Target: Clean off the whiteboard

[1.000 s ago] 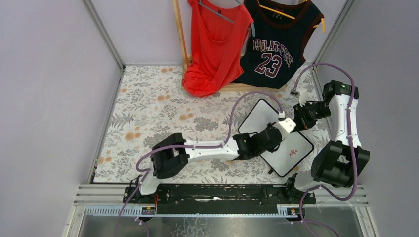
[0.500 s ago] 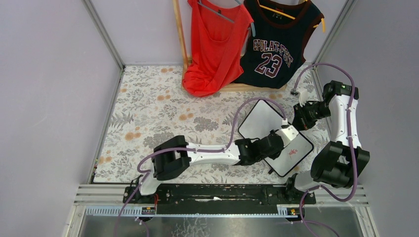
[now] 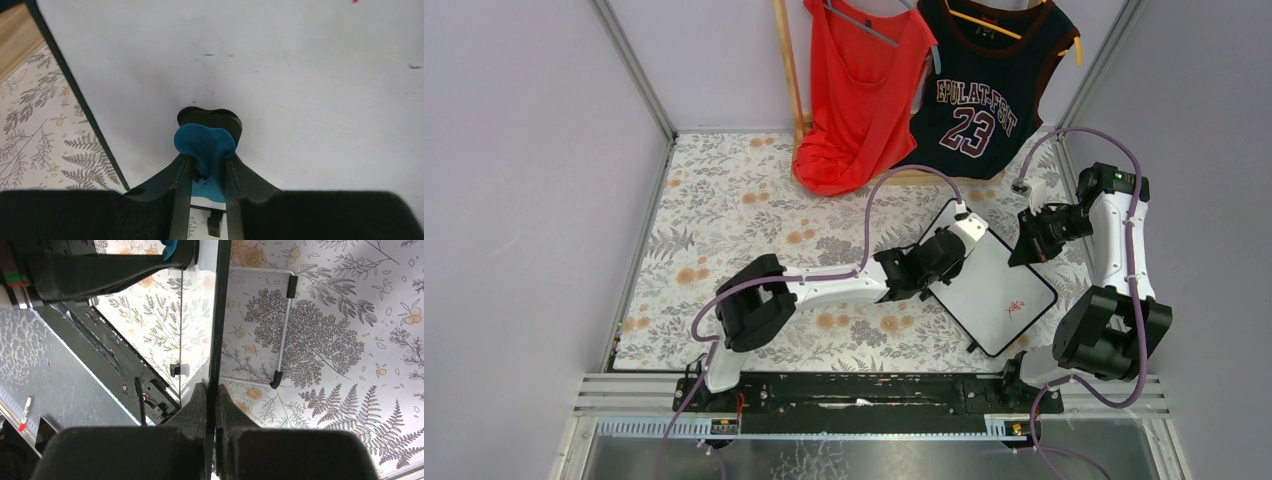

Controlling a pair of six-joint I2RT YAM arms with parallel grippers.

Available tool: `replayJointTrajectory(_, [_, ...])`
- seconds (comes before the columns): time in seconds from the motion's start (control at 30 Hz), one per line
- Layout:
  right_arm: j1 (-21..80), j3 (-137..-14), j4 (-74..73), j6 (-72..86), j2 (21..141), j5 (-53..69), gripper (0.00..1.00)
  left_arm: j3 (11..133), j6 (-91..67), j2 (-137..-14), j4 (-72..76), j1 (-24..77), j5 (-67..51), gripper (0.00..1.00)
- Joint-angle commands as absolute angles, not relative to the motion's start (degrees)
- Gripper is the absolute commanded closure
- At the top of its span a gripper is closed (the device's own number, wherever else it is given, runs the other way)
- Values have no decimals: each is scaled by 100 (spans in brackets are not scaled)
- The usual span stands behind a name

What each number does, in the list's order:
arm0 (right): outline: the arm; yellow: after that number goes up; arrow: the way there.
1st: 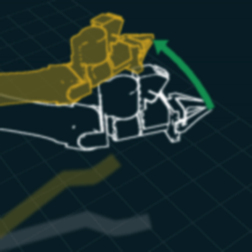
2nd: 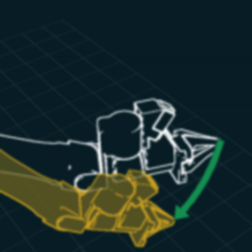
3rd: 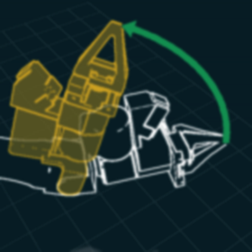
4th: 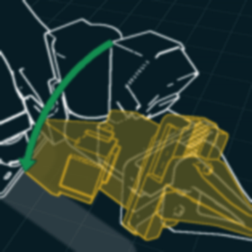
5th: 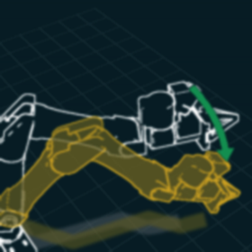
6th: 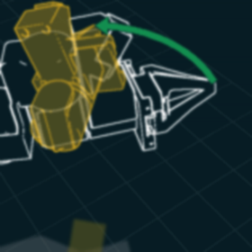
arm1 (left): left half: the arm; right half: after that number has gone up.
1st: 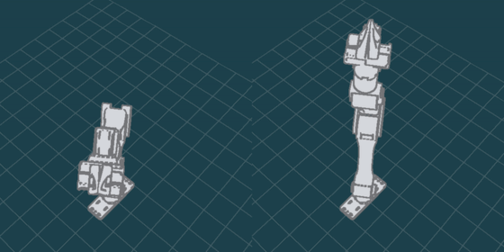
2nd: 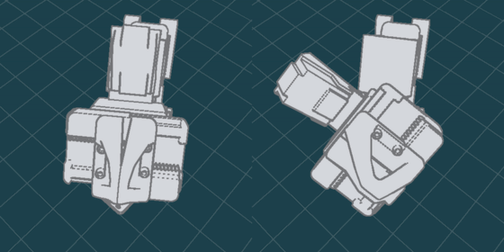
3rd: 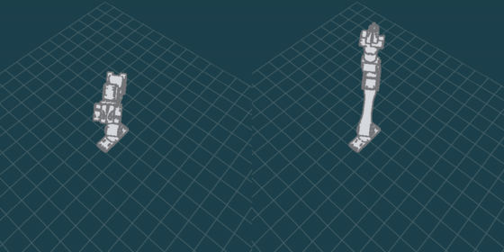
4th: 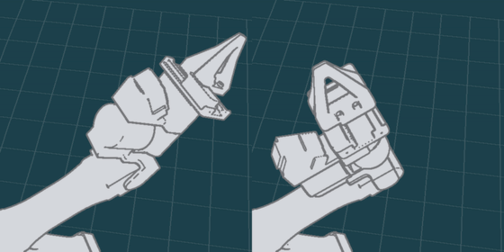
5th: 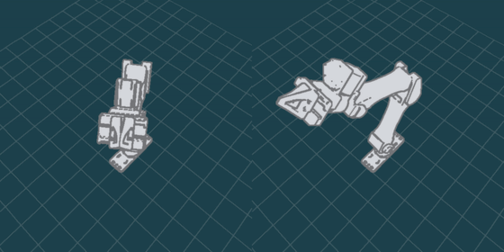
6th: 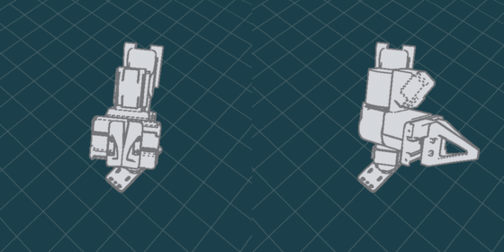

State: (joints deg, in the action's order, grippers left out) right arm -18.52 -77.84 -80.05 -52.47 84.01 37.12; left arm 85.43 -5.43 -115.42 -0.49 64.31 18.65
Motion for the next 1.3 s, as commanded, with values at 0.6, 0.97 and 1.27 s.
replayJointTrajectory(0.6, [-1712,-7550,-8467,-5652,8402,3212,100,10064,-665,-12479,-378,7731,1695,100])
replayJointTrajectory(0.97, [-1701,-7519,-8464,-5651,8455,3252,100,10493,-691,-12662,-312,8160,1580,100])
replayJointTrajectory(1.27, [-1697,-7500,-8470,-5651,8420,3234,100,10510,-268,-12807,-439,8102,2295,100])
